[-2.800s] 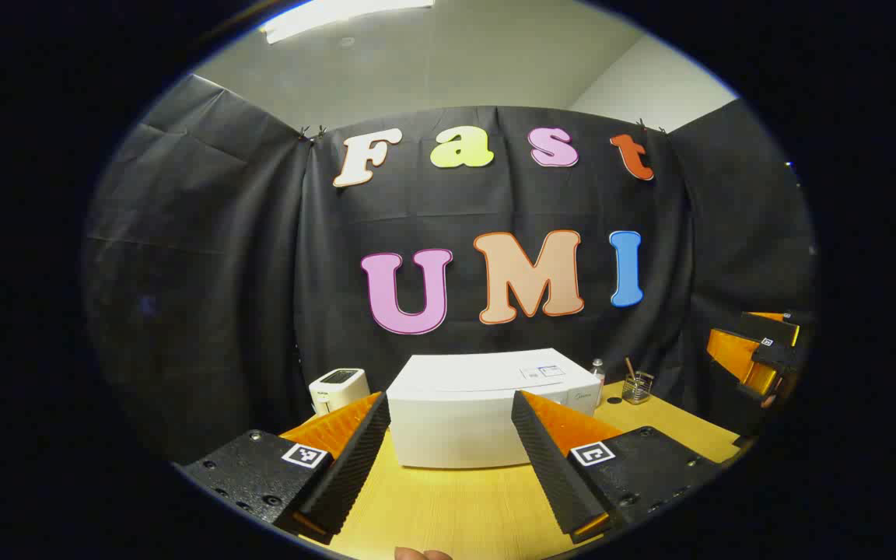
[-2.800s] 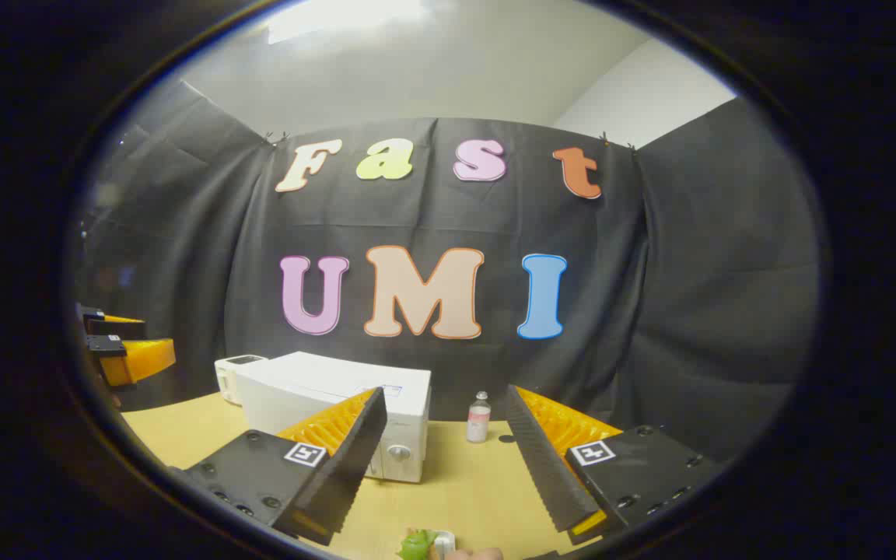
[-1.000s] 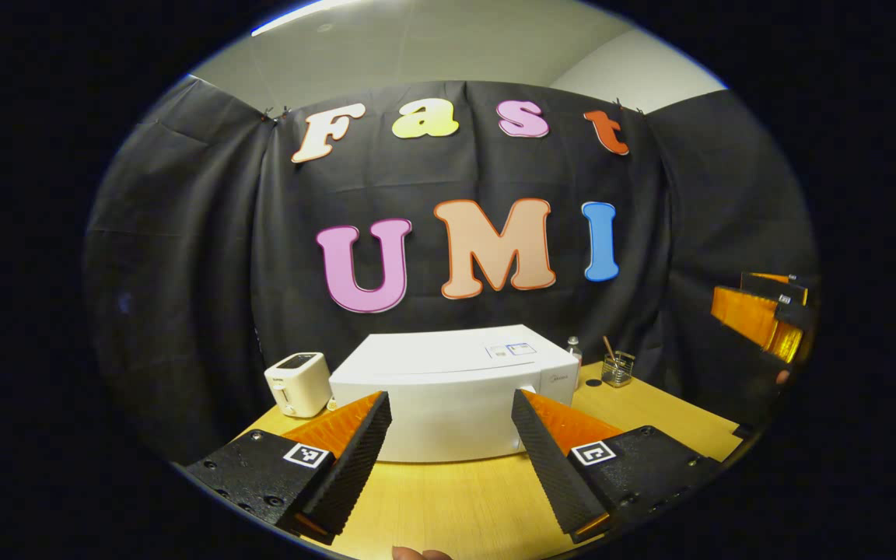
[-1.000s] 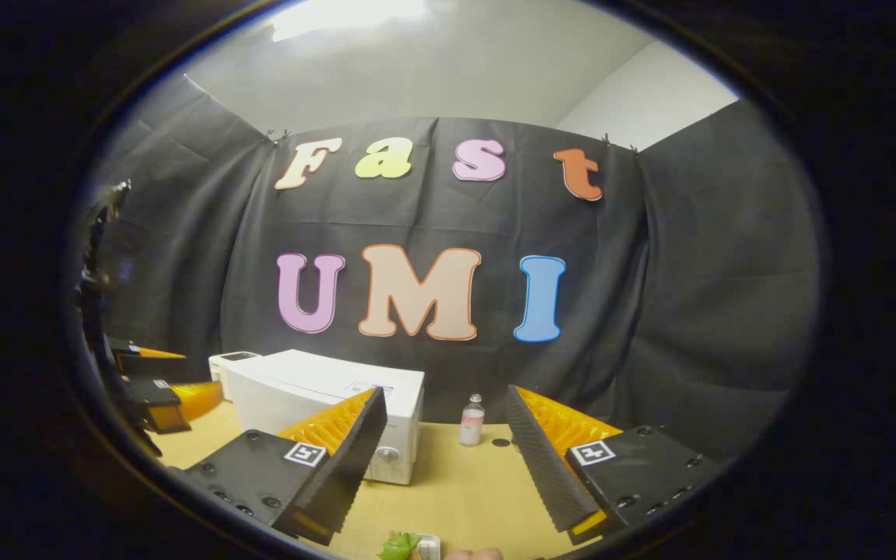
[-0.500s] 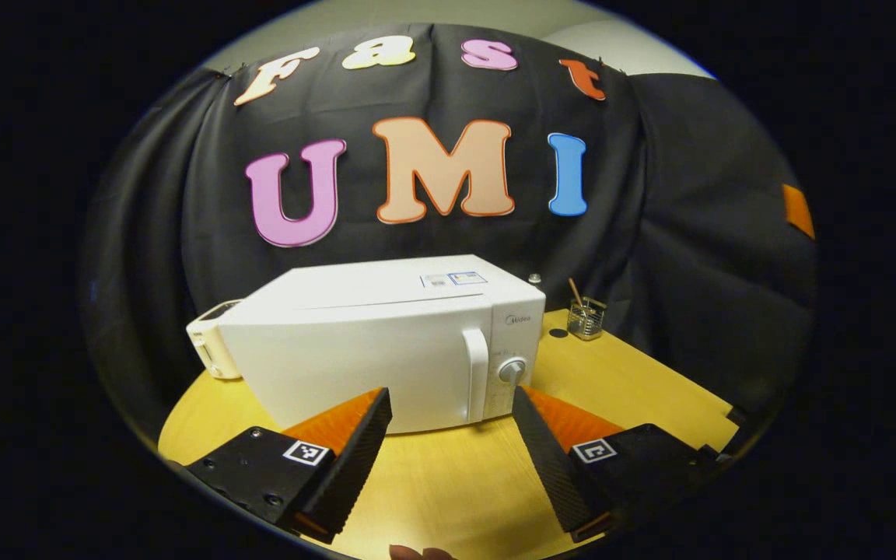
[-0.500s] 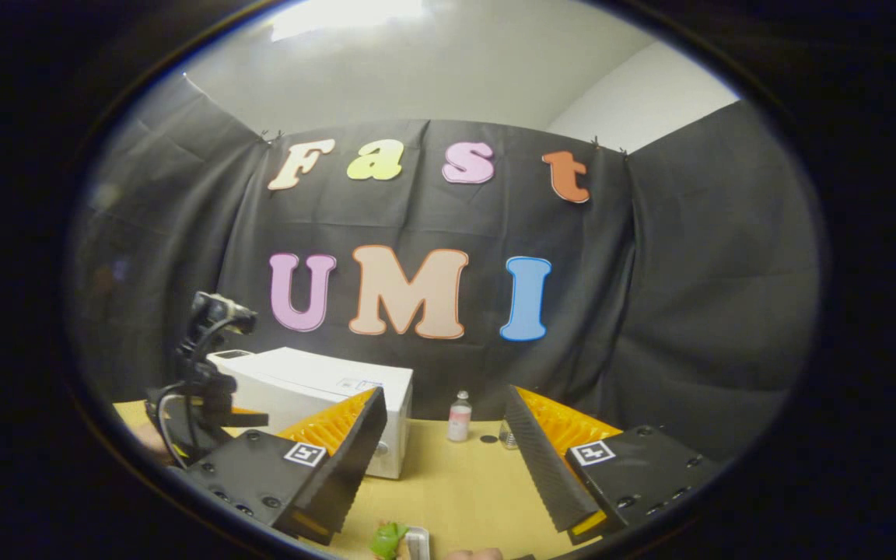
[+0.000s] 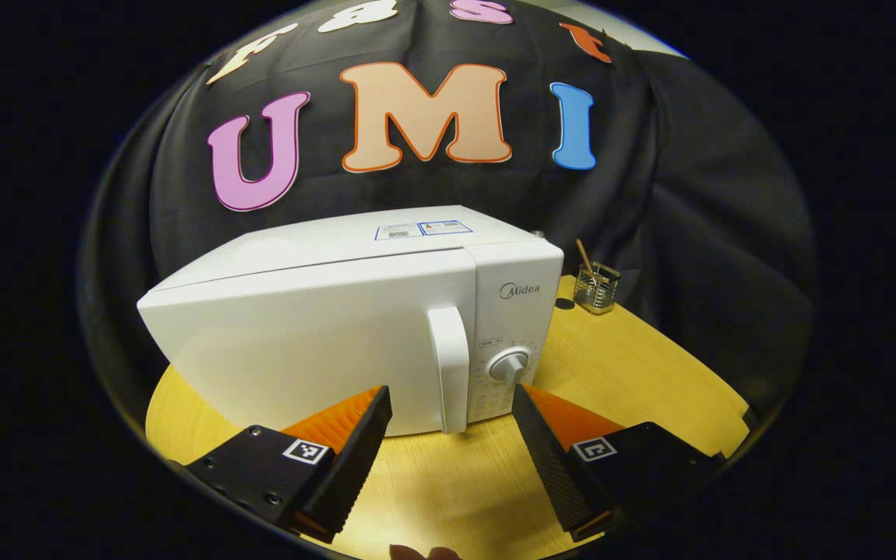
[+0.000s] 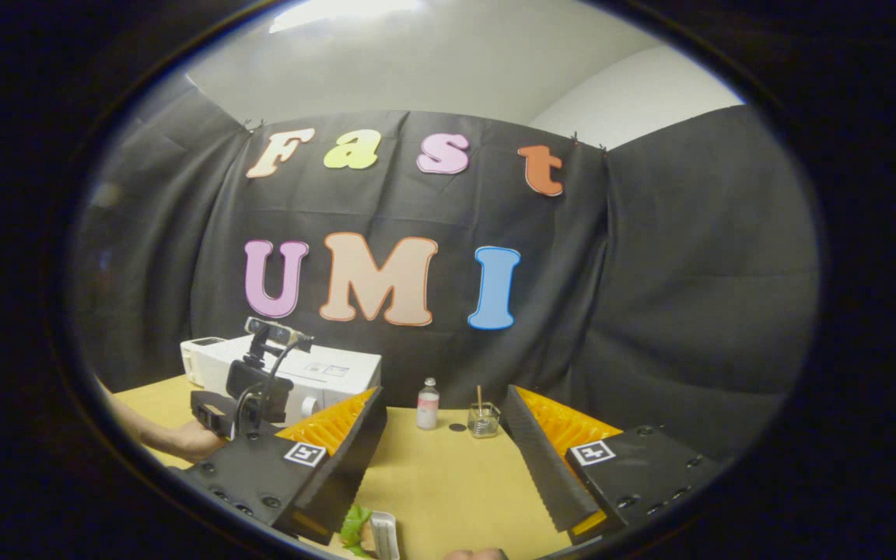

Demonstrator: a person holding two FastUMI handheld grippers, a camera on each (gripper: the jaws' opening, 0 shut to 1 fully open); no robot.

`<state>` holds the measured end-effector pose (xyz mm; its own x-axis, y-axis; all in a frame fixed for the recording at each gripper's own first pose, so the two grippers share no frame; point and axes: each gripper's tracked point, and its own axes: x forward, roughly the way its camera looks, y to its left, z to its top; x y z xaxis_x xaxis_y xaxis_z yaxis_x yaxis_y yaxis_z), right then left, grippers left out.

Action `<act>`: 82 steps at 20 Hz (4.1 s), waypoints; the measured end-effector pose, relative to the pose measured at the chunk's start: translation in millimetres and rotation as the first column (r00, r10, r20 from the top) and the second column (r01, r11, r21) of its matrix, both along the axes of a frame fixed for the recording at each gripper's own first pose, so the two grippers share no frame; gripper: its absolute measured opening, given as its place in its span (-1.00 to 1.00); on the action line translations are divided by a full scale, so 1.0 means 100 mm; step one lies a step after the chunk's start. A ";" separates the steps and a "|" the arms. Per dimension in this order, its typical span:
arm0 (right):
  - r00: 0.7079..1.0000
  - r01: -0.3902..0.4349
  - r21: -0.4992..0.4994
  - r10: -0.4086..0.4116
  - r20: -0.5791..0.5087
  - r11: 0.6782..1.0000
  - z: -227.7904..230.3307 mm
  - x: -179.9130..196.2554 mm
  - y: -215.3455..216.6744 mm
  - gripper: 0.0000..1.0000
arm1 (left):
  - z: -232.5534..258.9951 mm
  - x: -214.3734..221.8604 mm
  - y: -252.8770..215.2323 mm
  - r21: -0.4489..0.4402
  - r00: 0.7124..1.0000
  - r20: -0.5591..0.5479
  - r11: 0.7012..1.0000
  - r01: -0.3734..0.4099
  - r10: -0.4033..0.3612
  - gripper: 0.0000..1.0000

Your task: Open the microwave oven with the left hand, put the food in, and close the microwave oven.

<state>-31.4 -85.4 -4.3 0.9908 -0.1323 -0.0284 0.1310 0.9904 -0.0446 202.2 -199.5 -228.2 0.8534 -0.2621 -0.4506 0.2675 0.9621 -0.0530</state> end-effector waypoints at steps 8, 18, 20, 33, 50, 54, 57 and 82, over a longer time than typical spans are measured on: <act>0.998 0.054 -0.001 -0.054 -0.045 0.999 -0.16 -0.11 -0.26 0.93 | -0.13 0.17 -0.08 0.003 0.999 -0.029 1.000 -0.031 0.031 0.84; 0.995 0.076 0.008 -0.076 -0.059 0.997 -0.22 -0.15 -0.41 0.95 | -0.12 0.26 -0.03 -0.002 0.994 -0.018 0.994 -0.107 0.107 -0.40; 0.995 0.079 0.003 -0.079 -0.058 0.997 -0.22 -0.15 -0.43 0.94 | -0.12 0.23 -0.02 -0.009 0.995 -0.023 0.995 -0.101 0.101 -0.51; 0.994 0.092 0.003 -0.092 -0.055 0.996 -0.22 -0.15 -0.50 0.93 | -0.10 0.23 -0.03 -0.008 0.997 -0.011 0.997 -0.072 0.072 -0.87; 0.990 -0.115 0.060 0.119 -0.081 0.992 -0.41 0.34 0.34 0.94 | -0.10 -1.86 1.32 -0.038 0.993 -0.073 0.994 -0.100 0.097 -0.87; 0.978 -0.181 0.071 0.187 -0.092 0.981 -0.45 0.41 0.64 0.94 | -0.12 -2.18 2.04 -0.008 0.963 -0.095 0.967 -0.253 0.252 -0.87; 0.971 -0.213 0.094 0.221 -0.092 0.973 -0.46 0.47 0.84 0.94 | -0.16 -2.35 2.57 0.016 0.921 -0.112 0.928 -0.373 0.372 -0.88; 0.939 -0.211 0.115 0.233 -0.254 0.971 -0.98 0.04 0.95 0.96 | 0.20 -2.73 2.95 -0.025 0.924 -0.060 0.925 -0.380 0.378 0.98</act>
<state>-27.1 9.3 -102.4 0.9501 0.1044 -0.2939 -0.0977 0.9945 0.0374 -70.9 95.9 -208.5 0.8675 0.0593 -0.4939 -0.1206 0.9883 -0.0930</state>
